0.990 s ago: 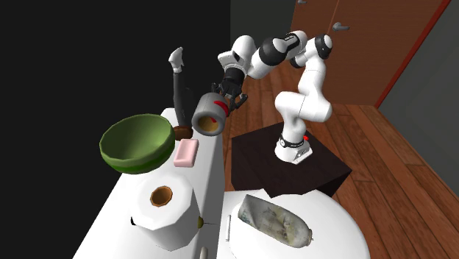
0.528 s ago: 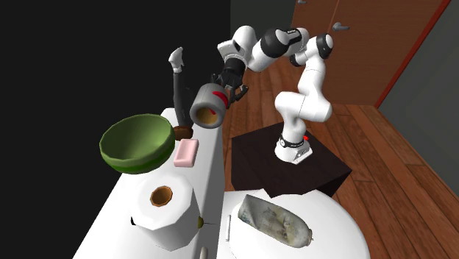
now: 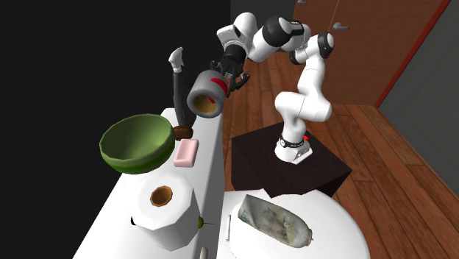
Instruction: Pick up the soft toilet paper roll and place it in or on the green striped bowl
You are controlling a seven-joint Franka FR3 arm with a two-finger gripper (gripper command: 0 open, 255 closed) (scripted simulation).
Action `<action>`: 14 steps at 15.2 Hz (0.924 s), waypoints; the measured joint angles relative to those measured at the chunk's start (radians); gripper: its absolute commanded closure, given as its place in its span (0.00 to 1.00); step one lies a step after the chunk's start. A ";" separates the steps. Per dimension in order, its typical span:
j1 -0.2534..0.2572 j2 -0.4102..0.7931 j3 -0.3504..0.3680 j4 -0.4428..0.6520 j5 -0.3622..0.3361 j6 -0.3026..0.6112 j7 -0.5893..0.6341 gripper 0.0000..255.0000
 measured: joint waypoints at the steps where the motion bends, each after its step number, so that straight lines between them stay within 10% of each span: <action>1: 0.001 0.002 0.006 0.008 0.001 -0.006 0.006 1.00; 14: 0.034 0.067 0.073 0.185 0.014 -0.104 0.086 1.00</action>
